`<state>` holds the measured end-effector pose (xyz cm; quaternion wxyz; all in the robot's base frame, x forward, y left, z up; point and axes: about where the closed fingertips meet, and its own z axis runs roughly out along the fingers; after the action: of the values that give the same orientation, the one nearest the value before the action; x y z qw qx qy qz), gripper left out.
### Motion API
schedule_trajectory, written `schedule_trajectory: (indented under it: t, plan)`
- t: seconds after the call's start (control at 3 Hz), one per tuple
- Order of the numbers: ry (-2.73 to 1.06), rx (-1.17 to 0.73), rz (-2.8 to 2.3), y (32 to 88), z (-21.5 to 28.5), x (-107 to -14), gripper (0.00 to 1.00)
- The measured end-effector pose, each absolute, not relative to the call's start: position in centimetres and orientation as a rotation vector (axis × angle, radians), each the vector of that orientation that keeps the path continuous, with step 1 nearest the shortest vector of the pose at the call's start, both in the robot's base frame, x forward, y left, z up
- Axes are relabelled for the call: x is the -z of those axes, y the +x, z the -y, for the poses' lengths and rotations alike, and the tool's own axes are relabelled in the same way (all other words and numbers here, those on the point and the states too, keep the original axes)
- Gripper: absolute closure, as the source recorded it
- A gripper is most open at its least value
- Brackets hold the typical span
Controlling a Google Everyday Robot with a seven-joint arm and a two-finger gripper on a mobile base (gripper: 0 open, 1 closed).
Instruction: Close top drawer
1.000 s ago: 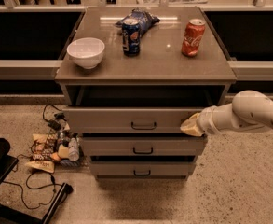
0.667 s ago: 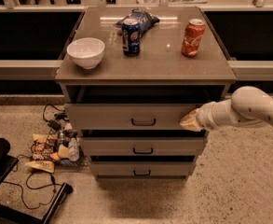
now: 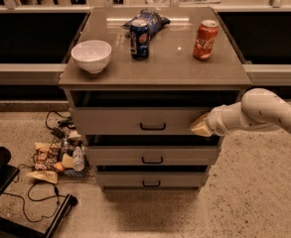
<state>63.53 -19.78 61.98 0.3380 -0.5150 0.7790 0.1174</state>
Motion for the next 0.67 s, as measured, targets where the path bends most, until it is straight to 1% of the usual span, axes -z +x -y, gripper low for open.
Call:
schedule_trajectory:
  t: [0.33, 0.67]
  plan:
    - [-1.364, -0.317, -2.036, 61.3, 19.2, -62.0, 1.0]
    - [-1.498, -0.314, -2.039, 54.1, 19.0, -64.0, 1.0]
